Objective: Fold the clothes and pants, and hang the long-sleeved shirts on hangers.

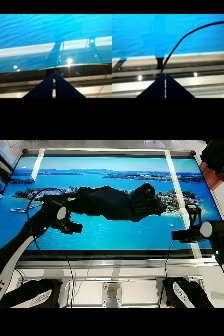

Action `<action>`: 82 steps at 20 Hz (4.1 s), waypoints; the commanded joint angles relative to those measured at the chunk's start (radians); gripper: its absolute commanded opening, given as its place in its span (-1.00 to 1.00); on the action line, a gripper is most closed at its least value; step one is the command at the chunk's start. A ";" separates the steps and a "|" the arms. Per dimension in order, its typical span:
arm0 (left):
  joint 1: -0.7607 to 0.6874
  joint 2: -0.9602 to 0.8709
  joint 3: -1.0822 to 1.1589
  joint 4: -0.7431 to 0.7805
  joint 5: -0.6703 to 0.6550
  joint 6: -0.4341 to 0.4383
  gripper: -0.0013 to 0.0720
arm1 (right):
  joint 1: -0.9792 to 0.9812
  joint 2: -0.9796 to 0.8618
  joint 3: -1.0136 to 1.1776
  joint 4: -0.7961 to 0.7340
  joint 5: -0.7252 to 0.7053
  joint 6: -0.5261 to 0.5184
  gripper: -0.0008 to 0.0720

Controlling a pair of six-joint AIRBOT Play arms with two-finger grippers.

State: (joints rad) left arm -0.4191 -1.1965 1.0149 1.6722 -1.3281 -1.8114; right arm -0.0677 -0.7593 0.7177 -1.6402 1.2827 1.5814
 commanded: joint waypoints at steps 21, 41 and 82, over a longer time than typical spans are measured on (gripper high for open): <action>0.005 -0.027 0.000 0.032 0.206 0.003 -0.83 | 0.000 -0.607 0.242 0.346 -0.576 -0.100 0.55; 0.011 0.226 0.004 0.056 0.367 0.179 -0.24 | 0.118 -0.491 0.730 0.376 -0.381 -0.234 -0.91; 0.114 -0.648 0.555 -0.664 0.501 0.684 0.59 | 0.117 0.249 0.238 0.097 0.470 0.054 -0.90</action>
State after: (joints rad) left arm -0.3138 -1.7859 1.5444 1.0142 -0.8207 -1.1023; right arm 0.0483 -0.5102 0.9565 -1.5436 1.7596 1.6257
